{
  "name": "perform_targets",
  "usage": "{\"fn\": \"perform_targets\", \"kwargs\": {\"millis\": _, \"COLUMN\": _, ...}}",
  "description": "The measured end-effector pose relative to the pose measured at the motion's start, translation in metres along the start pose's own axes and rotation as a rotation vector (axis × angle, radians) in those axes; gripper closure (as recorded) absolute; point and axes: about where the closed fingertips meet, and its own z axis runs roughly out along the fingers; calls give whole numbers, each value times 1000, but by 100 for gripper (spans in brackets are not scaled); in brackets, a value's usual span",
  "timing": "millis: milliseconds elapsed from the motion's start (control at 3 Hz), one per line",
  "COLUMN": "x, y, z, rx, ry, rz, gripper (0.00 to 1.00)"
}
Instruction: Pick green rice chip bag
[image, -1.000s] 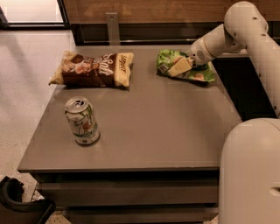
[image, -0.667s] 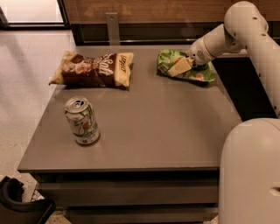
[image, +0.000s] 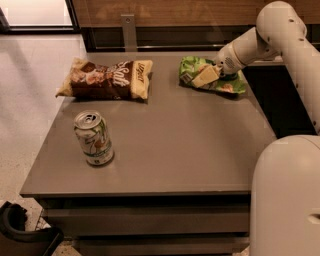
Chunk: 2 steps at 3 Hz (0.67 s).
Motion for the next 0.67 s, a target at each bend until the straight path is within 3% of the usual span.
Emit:
{"fn": "perform_targets", "kwargs": {"millis": 333, "x": -9, "y": 6, "z": -7, "rx": 22, "ry": 2, "rz": -24, "gripper": 100}}
{"fn": "perform_targets", "kwargs": {"millis": 667, "x": -56, "y": 33, "z": -37, "rx": 145, "ry": -10, "rz": -129, "gripper": 100}}
